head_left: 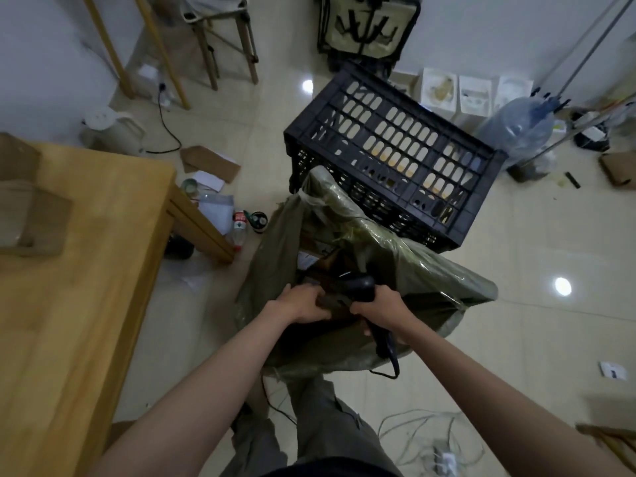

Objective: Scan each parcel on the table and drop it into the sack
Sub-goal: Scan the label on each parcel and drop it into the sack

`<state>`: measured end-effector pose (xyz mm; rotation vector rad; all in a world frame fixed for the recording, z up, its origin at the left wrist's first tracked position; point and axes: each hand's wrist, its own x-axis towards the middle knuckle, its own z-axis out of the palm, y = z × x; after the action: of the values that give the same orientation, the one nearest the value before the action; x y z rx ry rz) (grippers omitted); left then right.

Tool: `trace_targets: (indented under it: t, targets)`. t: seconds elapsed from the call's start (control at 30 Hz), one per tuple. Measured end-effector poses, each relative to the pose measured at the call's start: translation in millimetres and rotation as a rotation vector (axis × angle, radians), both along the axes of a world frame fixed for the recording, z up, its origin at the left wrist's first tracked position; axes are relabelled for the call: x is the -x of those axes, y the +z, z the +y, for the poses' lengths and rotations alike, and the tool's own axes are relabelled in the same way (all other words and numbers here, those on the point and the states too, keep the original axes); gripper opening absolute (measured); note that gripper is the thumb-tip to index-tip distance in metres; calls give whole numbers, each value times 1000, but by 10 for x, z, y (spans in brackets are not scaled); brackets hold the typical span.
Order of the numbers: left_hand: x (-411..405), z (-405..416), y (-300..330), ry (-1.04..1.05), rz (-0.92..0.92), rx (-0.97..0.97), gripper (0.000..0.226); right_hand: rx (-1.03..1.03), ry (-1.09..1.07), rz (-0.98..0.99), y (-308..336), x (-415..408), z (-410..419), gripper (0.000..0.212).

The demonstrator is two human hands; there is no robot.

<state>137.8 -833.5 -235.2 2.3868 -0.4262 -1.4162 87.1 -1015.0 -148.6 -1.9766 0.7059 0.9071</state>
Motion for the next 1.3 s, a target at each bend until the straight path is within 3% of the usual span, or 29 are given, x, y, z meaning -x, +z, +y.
trace_targets:
  t: [0.2, 0.4, 0.67, 0.8, 1.3]
  targets:
    - [62, 646, 446, 27, -125, -76, 64, -80, 72, -40, 278, -176, 457, 16]
    - [337, 1621, 1016, 182, -298, -126, 66, -213, 101, -85, 620, -208, 1190, 20]
    - [1005, 2950, 1670, 402, -333, -202, 60, -326, 300, -112, 1005, -24, 2527, 17]
    - [1406, 3567, 1857, 504, -359, -232, 61, -381, 384, -129, 1202, 96, 3196, 25]
    - [2508, 5203, 2117, 929, -436, -297, 62, -476, 693, -208, 1534, 419, 5098, 23]
